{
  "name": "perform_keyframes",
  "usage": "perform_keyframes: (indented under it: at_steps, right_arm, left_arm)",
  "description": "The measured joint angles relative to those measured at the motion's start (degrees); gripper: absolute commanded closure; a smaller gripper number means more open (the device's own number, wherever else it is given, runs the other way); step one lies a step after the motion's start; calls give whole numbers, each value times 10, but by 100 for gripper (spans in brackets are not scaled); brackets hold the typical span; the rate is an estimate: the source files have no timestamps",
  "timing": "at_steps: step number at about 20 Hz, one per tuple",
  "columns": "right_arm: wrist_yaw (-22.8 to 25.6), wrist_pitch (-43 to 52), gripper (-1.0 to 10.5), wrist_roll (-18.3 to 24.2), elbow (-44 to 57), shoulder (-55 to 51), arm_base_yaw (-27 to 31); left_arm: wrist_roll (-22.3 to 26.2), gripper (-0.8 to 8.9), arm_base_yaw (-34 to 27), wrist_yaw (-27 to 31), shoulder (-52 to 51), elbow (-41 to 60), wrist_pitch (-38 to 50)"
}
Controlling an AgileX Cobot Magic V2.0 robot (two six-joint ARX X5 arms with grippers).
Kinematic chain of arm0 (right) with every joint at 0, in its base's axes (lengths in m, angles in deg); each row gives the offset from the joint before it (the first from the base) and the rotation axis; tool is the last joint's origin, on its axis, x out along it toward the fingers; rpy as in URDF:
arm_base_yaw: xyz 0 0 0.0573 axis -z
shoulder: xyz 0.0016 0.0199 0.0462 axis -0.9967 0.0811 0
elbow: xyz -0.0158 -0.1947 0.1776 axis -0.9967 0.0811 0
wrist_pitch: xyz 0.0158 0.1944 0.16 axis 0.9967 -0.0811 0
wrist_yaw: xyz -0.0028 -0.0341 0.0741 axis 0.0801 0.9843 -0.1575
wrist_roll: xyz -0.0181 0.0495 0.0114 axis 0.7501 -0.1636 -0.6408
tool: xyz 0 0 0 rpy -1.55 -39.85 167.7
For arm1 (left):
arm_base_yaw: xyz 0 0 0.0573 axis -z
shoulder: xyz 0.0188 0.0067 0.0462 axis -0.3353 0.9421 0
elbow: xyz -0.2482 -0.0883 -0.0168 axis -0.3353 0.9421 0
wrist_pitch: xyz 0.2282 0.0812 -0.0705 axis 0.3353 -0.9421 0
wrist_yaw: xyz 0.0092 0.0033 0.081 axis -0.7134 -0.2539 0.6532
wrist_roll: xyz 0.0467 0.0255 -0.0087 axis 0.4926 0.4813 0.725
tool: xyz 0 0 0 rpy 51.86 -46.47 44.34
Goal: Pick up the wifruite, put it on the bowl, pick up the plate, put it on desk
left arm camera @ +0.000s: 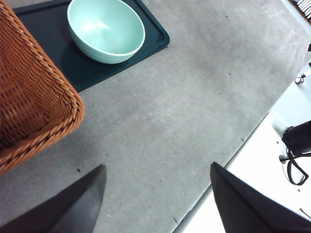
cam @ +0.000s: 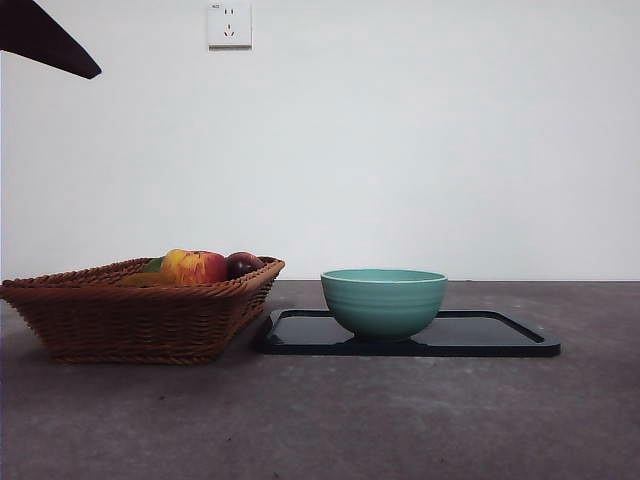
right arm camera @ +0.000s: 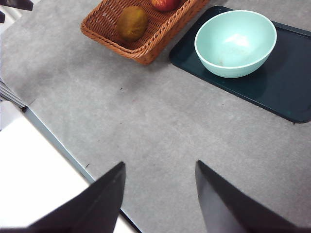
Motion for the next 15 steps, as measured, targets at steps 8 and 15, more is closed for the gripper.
perform_keyframes:
  at_steps: [8, 15]
  right_arm:
    - [40, 12, 659, -71, 0, 9, 0]
    - [87, 116, 648, -136, -44, 147, 1]
  left_arm:
    - [4, 469, 0, 0, 0, 0, 0]
    - [4, 469, 0, 0, 0, 0, 5]
